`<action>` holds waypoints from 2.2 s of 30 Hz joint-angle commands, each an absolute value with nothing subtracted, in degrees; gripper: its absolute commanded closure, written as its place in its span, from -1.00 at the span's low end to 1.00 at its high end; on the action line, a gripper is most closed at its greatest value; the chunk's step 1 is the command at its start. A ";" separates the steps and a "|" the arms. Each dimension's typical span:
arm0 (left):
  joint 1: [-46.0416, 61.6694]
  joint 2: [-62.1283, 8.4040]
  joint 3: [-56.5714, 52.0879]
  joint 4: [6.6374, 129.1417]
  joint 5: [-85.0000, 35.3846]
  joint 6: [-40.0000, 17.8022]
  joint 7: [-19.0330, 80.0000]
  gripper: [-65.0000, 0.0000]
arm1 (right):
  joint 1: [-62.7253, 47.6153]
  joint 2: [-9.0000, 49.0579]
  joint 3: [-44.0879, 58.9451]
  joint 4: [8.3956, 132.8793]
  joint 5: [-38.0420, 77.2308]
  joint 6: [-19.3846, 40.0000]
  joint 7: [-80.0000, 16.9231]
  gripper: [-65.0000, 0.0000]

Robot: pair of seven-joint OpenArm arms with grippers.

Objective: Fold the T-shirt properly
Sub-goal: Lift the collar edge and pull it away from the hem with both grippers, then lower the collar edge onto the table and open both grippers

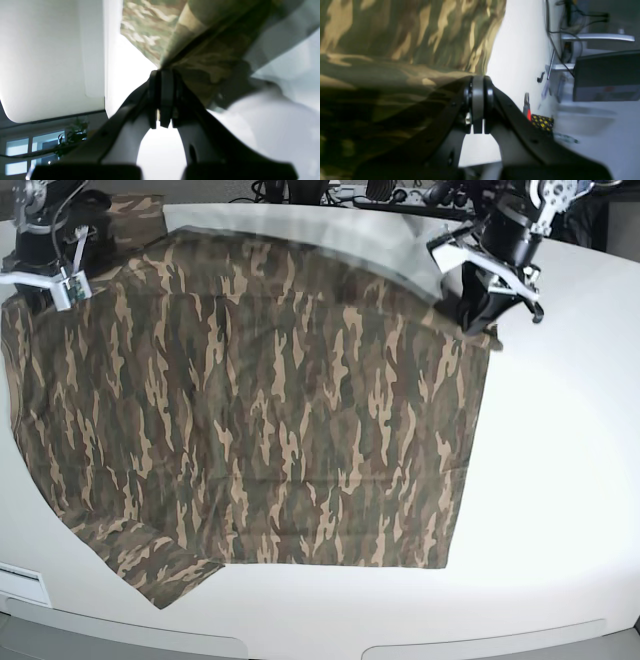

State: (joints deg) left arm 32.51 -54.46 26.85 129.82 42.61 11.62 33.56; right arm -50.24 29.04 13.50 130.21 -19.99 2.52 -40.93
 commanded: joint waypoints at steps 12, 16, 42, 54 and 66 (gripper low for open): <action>26.92 -56.51 21.30 129.03 32.69 11.16 30.15 1.00 | -40.97 32.71 19.73 131.09 -8.23 8.40 -35.46 1.00; 26.92 -56.47 21.30 127.46 32.27 11.14 28.18 1.00 | -40.97 33.06 19.73 131.09 -4.75 10.20 -35.11 1.00; 17.87 -55.05 21.30 116.84 16.86 6.87 19.53 0.98 | -27.57 33.04 19.53 115.70 13.52 16.88 -32.62 0.75; 17.58 -55.07 21.30 116.84 18.04 9.19 22.65 0.07 | -26.61 33.06 19.55 120.27 21.45 22.39 -43.55 -0.29; 17.43 -55.07 21.30 116.84 17.10 9.23 22.87 0.07 | -41.76 32.62 19.55 125.58 33.06 32.12 -47.53 -0.28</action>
State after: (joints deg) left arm 17.91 -54.13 21.78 116.09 16.71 8.34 23.79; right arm -41.80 31.94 18.96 124.81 32.64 32.32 -48.51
